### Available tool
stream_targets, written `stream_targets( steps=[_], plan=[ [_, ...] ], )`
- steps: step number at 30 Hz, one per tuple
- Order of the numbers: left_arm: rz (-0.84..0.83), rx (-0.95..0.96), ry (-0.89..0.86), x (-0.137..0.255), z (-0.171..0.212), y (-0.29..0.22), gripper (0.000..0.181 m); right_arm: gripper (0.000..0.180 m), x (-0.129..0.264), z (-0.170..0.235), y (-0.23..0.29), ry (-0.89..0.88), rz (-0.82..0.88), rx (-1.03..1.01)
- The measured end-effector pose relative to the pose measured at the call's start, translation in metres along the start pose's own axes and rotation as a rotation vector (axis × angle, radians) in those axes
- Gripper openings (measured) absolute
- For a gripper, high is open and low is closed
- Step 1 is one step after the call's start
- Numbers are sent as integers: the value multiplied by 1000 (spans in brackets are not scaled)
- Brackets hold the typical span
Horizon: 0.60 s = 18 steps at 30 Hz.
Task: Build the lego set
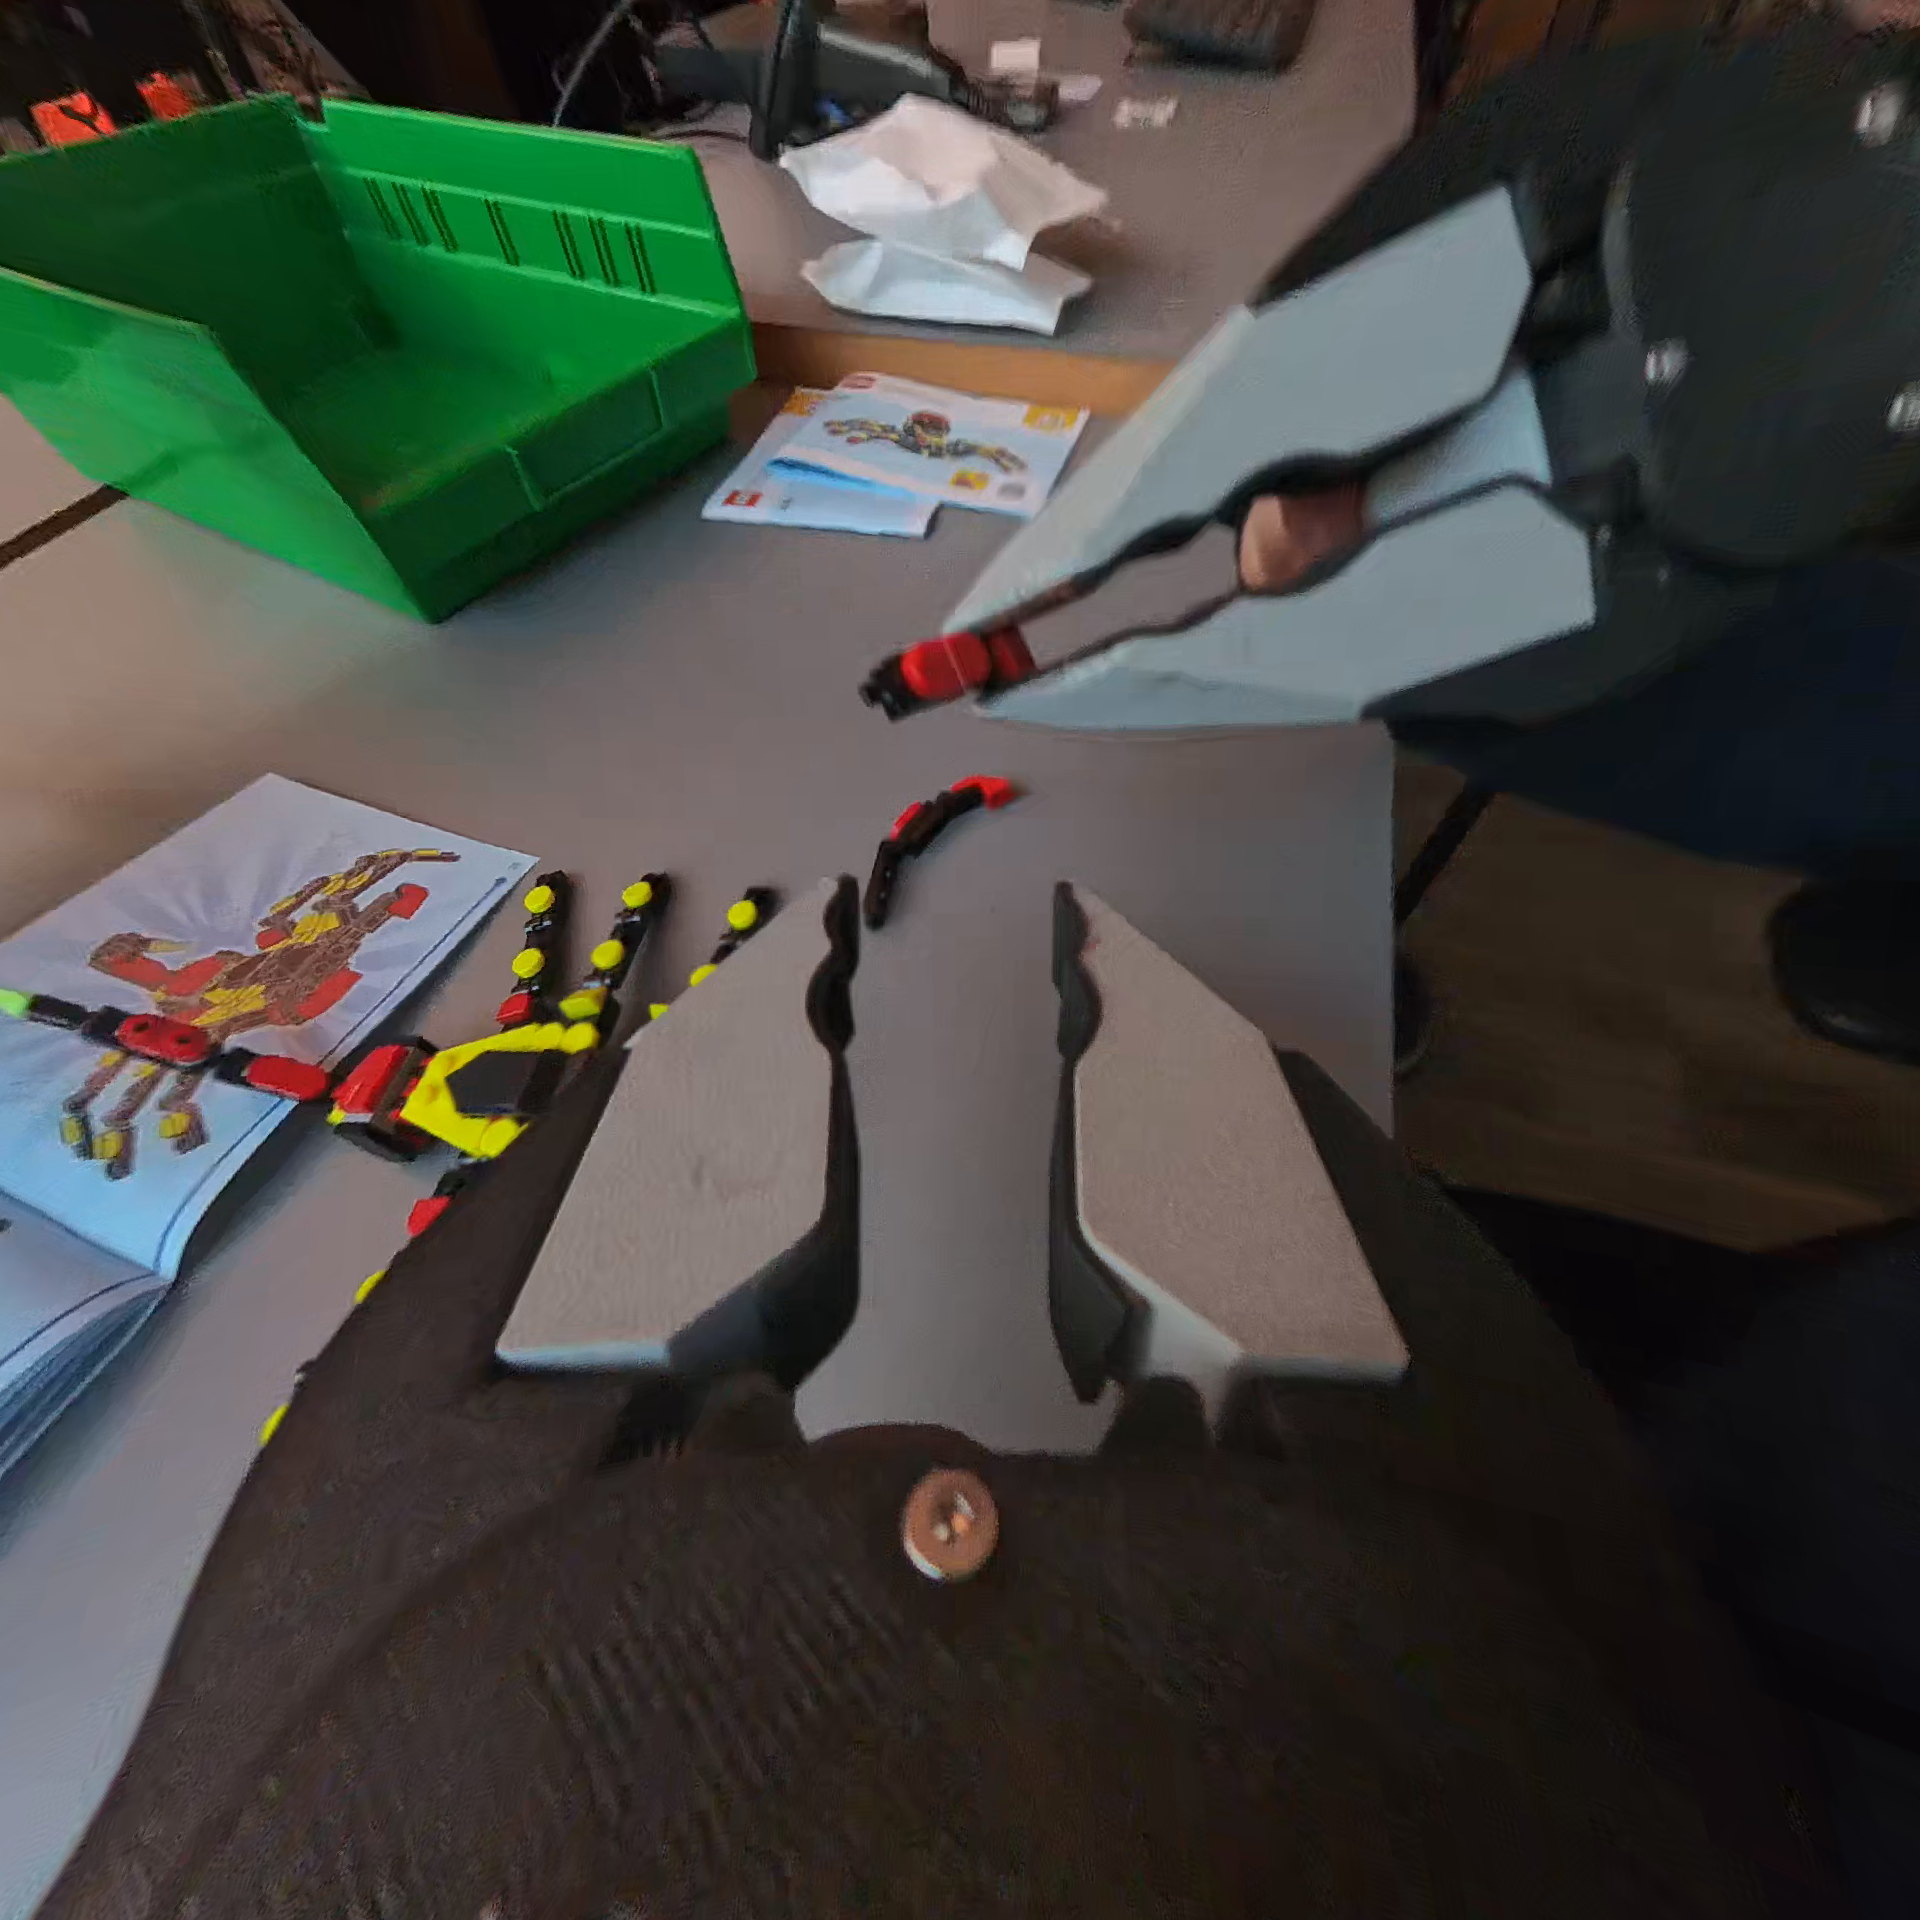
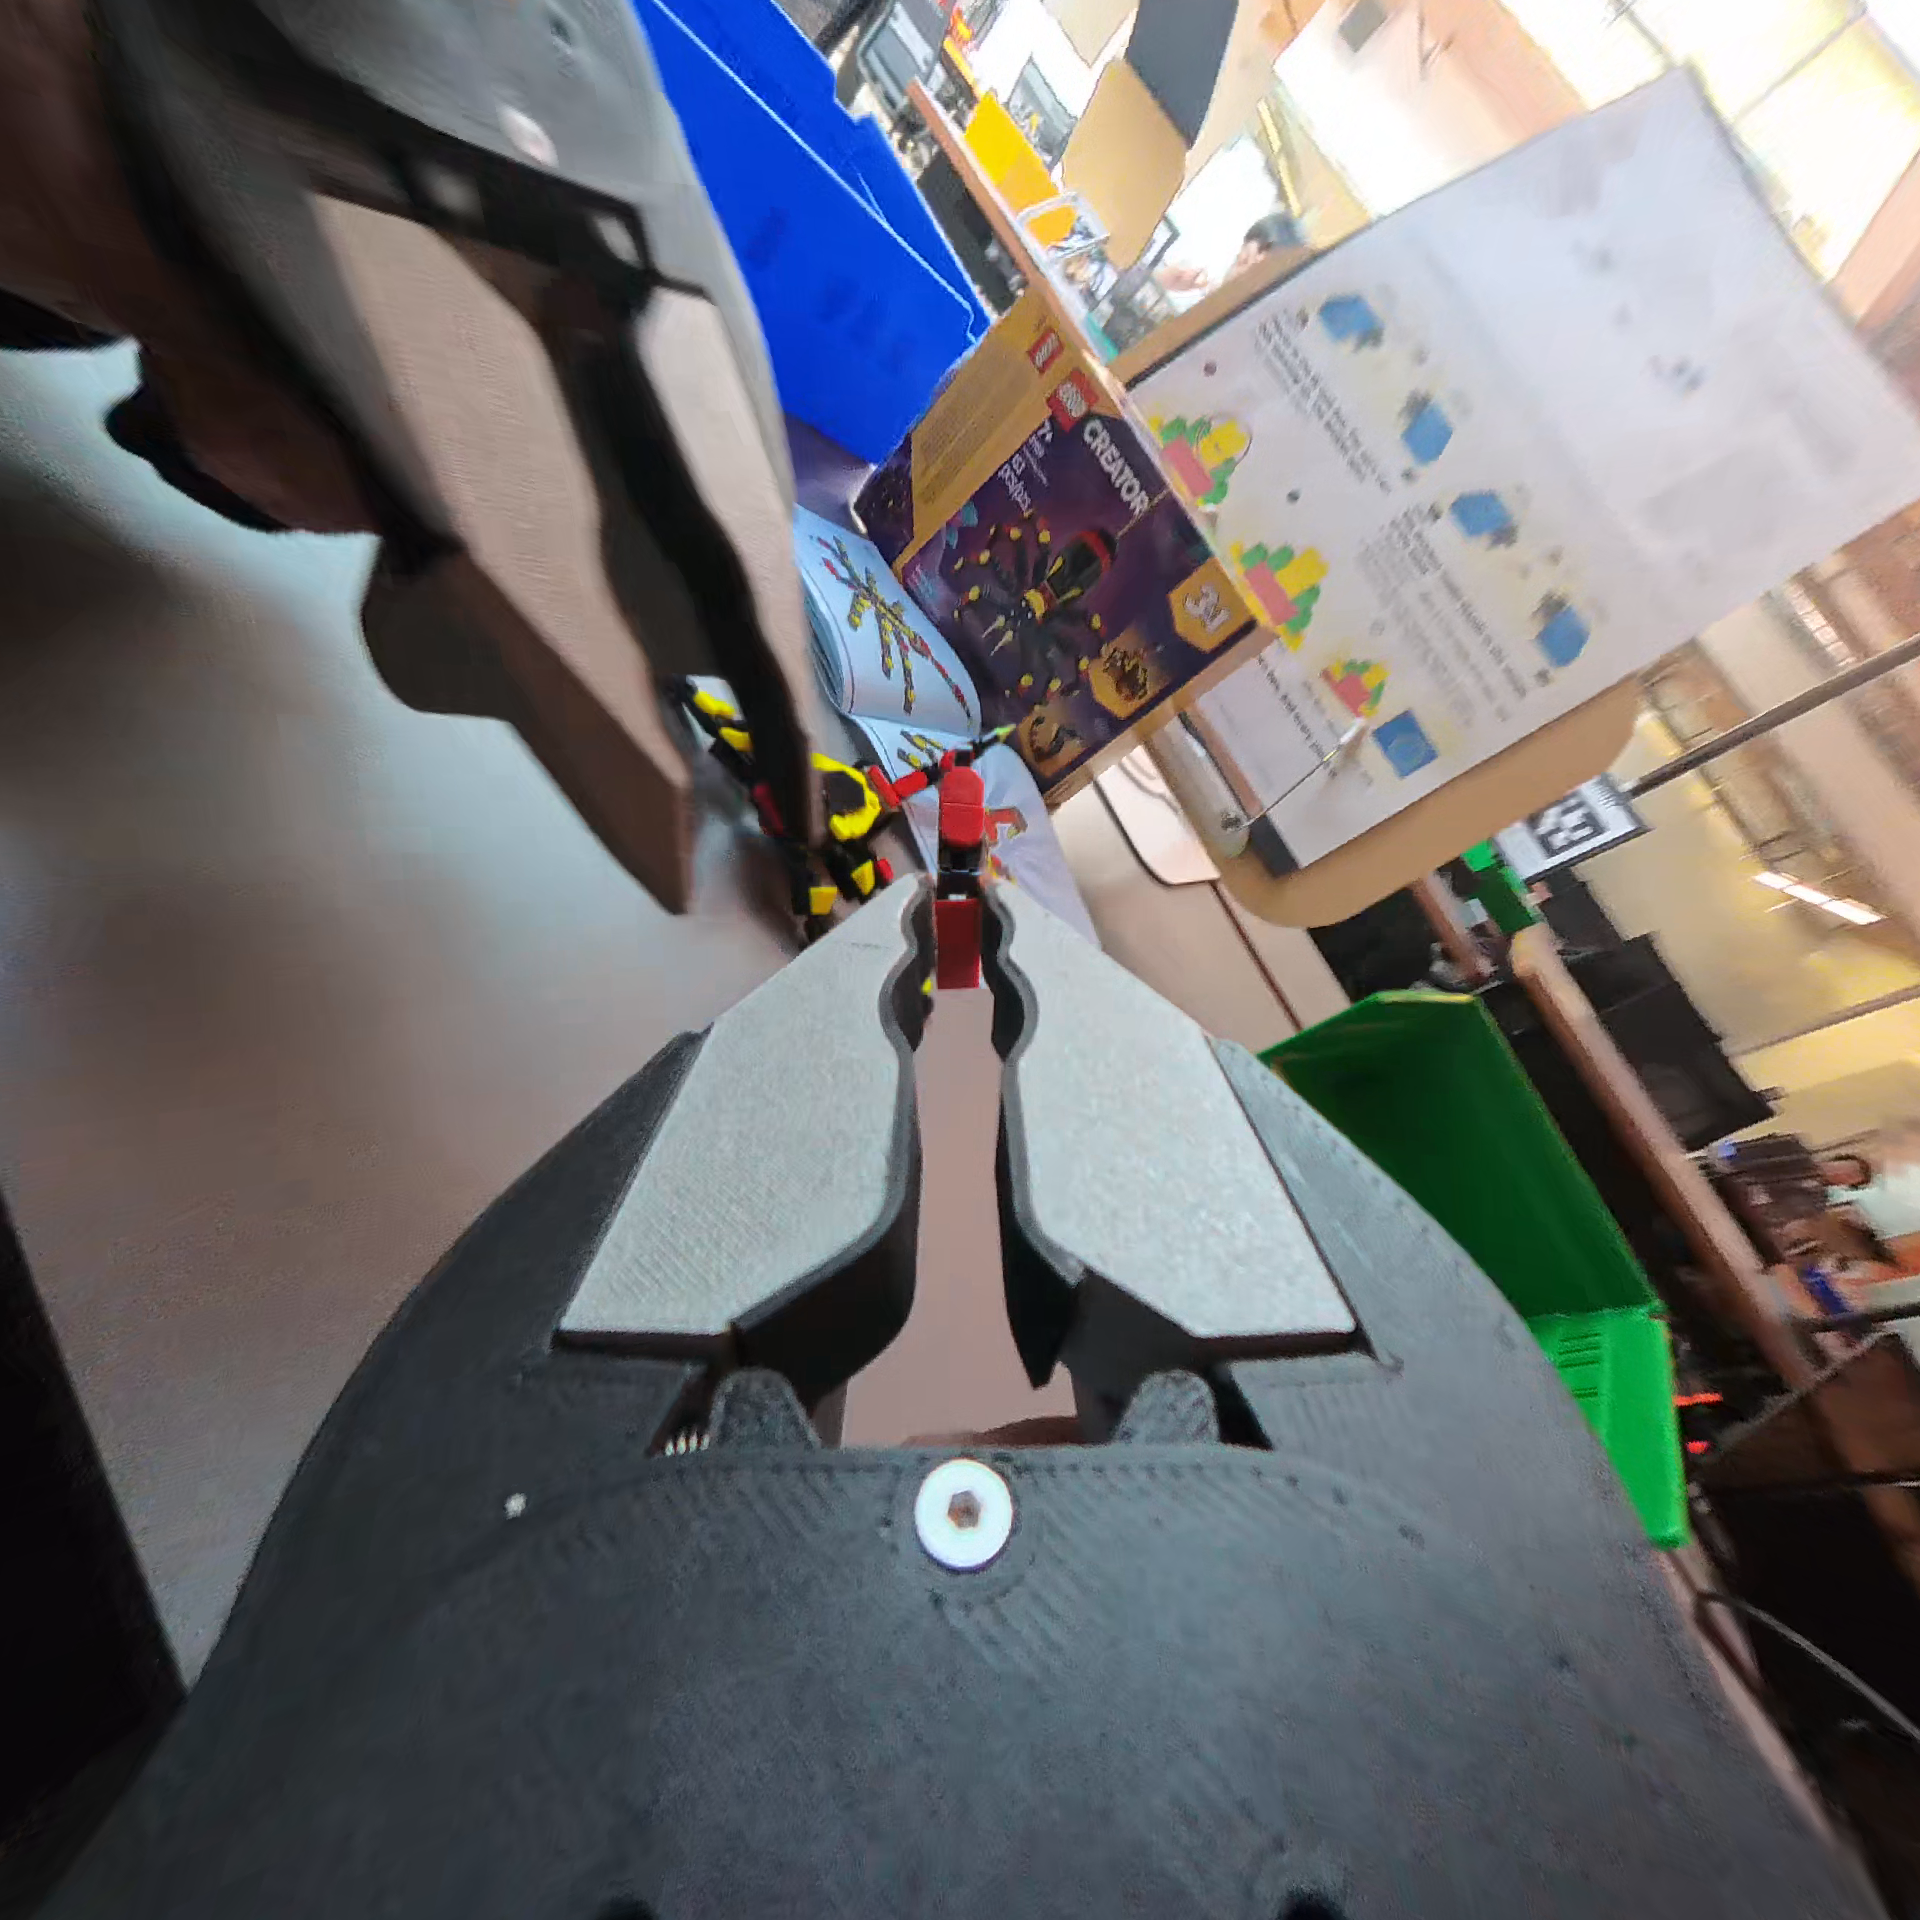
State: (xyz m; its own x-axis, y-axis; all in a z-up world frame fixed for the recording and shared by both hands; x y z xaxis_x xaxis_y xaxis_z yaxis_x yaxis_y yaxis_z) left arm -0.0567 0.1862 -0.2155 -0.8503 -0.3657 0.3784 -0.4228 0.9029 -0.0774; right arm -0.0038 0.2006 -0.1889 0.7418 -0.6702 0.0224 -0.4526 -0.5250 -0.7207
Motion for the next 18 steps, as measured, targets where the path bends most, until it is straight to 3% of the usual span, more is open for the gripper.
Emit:
stream_targets(
  steps=[1,4,10,14,18],
  plan=[
    [32,36,-56,0,-5,0,37,5,1,-3,2,-10,21,27],
    [167,138,-221,4,-18,-7,30,5,1,-4,8,10,72,102],
    [244,259,-315,12,-17,2,10,5,1,-11,19,-7,130,205],
    [295,263,-339,13,-18,-1,7,6,3,-15,20,-28,182,286],
    [354,305,-374,12,-22,-2,19,6,4,-14,19,-40,189,272]
  ],
)
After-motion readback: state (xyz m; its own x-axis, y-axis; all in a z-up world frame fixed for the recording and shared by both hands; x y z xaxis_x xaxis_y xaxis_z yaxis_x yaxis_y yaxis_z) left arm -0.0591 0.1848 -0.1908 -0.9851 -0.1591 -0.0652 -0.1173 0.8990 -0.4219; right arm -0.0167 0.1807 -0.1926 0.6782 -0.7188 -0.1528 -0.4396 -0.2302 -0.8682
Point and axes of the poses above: each gripper's, where its closed fingertips meet, x back along the fingers, z out of its underside, y = z × x across the jaws, the point moved 3 cm from there along x, back along the fingers, and after that the axes turned 14 degrees about z, right-handed, at the moved point
